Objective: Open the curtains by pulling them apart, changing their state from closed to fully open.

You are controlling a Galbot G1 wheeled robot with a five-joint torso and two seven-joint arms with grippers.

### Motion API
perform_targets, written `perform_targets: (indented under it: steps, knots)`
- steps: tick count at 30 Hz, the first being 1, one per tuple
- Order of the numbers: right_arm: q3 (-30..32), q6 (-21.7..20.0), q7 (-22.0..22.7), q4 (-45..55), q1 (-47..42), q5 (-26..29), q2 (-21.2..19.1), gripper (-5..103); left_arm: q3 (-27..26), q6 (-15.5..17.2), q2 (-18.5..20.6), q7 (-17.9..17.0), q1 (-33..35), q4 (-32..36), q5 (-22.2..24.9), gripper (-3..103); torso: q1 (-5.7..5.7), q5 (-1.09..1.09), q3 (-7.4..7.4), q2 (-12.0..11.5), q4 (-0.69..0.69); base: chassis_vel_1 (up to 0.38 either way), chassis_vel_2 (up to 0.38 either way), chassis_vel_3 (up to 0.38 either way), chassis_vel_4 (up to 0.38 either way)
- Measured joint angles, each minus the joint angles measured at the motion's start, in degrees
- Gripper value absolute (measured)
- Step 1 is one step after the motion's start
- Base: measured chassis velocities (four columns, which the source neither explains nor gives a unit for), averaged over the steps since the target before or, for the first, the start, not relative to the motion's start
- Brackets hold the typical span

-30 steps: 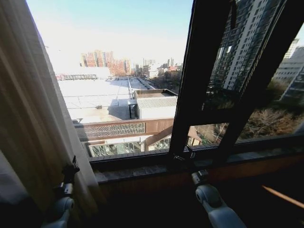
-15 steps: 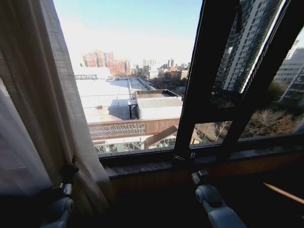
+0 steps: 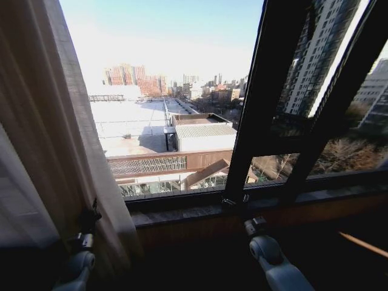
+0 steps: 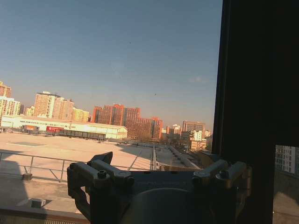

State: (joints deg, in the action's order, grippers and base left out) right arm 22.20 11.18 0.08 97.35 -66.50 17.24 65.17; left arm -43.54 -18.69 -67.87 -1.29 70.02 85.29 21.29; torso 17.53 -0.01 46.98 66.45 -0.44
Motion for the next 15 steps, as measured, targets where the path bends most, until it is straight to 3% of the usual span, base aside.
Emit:
perform_targets:
  steps: [15]
  knots:
    - [0.0,0.0,0.0,0.0,0.0,0.0,0.0,100,0.6,-0.5,0.2,-0.2,-0.7,-0.5,0.0,0,0.00,0.00,0.00,0.0,0.00,-0.019,0.017,0.017,-0.015]
